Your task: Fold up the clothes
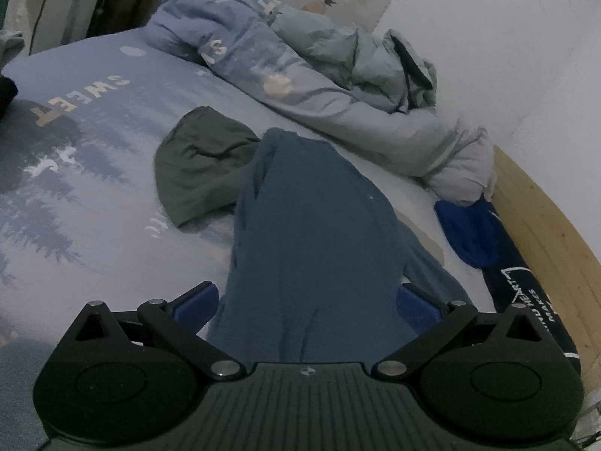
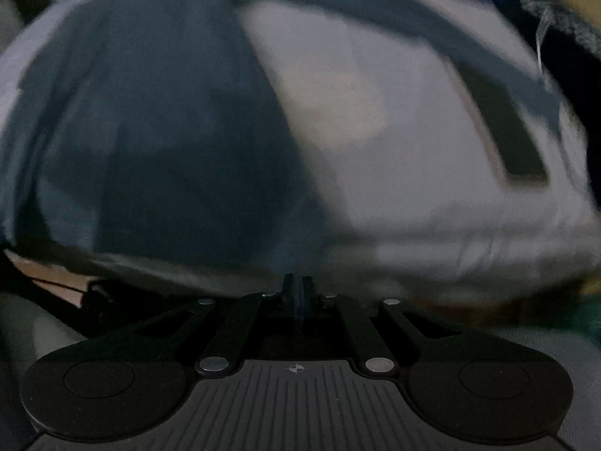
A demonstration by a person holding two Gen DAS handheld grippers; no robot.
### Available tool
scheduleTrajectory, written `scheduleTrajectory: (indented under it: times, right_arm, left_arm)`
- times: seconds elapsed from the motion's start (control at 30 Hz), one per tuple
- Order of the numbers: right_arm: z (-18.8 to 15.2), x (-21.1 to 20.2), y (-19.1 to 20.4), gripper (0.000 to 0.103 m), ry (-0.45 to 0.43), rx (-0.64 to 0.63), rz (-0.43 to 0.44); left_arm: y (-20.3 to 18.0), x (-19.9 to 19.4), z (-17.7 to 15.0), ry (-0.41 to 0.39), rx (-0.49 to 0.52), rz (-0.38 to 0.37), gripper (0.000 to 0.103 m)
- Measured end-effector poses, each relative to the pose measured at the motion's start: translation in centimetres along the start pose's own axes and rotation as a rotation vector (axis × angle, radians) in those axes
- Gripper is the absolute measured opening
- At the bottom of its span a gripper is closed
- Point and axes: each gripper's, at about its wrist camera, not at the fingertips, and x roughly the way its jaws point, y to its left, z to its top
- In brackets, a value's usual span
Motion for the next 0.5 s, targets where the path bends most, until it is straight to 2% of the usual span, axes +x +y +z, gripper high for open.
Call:
scheduleTrajectory:
  times: [0.07, 0.1, 0.13, 0.17, 0.27, 0.33, 0.43, 0.5]
  right_arm:
    - [0.6, -0.9, -0.6, 0.028, -0.037, -0.016, -0.018]
    - [1.2, -1.7, -0.9, 0.034, -0.082, -0.009, -0.019]
    - [2.1, -2.5, -1.4, 0.045, -0.137, 0.026, 0.011]
    - [3.2, -2.9, -2.1, 0.049, -0.193, 0.079, 0.07]
    - [7.6, -2.0, -3.6, 0.051, -0.34, 0.236, 0.275]
    - [11.2, 0.0, -3.1, 0.051, -0.402, 0.31, 0.394]
    - [16.3, 4.9, -1.9, 0.051, -0.4, 0.488, 0.546]
    - [19.0, 8.0, -1.4, 0.051, -0.387, 0.593, 0.595]
  left_arm:
    - [-0.1, 0.1, 0.1, 0.001, 0.0, 0.005, 0.103]
    - [-0.2, 0.2, 0.1, 0.001, -0.001, 0.008, 0.103]
    - [-0.3, 0.3, 0.1, 0.001, -0.001, 0.011, 0.103]
    - [-0.4, 0.4, 0.1, 0.002, -0.001, 0.013, 0.103]
    - [-0.6, 0.6, 0.2, 0.003, -0.001, 0.021, 0.103]
    - [-0.7, 0.7, 0.3, 0.003, -0.002, 0.027, 0.103]
    - [-1.2, 0.9, 0.6, 0.001, 0.008, 0.034, 0.103]
    - [-1.4, 0.9, 0.9, -0.005, 0.014, 0.04, 0.103]
